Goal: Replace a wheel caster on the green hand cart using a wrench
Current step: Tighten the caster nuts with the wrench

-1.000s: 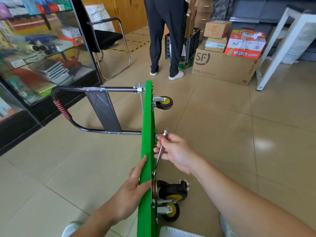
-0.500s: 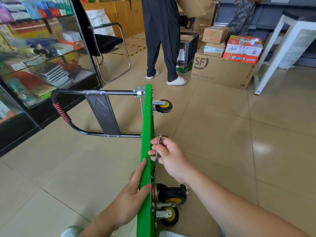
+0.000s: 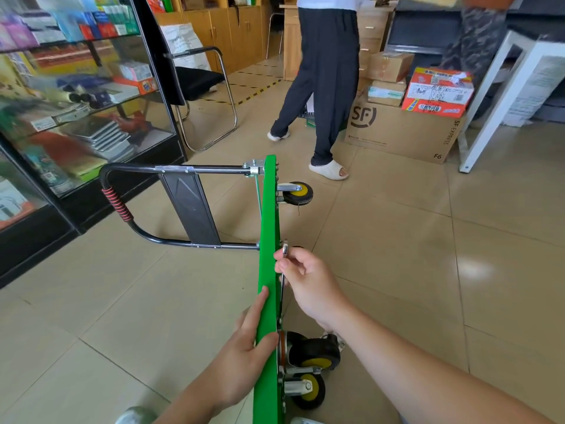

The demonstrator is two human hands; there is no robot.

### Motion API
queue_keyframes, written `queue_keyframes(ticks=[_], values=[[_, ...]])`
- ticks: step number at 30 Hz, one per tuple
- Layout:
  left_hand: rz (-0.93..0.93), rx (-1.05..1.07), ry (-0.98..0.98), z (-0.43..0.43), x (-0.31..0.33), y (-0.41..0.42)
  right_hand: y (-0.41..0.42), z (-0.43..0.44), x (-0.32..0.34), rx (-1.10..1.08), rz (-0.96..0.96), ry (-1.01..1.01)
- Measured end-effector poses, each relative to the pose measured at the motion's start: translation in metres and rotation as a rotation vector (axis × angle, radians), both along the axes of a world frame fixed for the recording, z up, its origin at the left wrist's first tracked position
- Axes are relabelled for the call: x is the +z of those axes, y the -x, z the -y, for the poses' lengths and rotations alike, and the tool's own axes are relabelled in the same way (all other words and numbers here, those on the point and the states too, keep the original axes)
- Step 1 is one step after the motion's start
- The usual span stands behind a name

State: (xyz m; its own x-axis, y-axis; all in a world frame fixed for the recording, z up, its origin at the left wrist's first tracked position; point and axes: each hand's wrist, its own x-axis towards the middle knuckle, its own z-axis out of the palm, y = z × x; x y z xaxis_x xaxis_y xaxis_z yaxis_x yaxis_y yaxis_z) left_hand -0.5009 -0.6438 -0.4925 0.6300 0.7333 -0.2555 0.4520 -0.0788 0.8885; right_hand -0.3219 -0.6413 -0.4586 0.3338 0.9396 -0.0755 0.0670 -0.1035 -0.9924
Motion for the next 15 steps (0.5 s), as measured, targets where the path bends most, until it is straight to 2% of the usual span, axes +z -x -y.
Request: queue_keyframes(ticks=[7, 15], values=[[0.004, 0.011, 0.005, -0.001, 0.0, 0.0, -0.008, -0.006, -0.001, 0.017, 0.07, 0.007], [0.028, 0.013, 0.003, -0.005, -0.005, 0.001, -0.024, -0.023, -0.006, 0.055, -0.039, 0.092]])
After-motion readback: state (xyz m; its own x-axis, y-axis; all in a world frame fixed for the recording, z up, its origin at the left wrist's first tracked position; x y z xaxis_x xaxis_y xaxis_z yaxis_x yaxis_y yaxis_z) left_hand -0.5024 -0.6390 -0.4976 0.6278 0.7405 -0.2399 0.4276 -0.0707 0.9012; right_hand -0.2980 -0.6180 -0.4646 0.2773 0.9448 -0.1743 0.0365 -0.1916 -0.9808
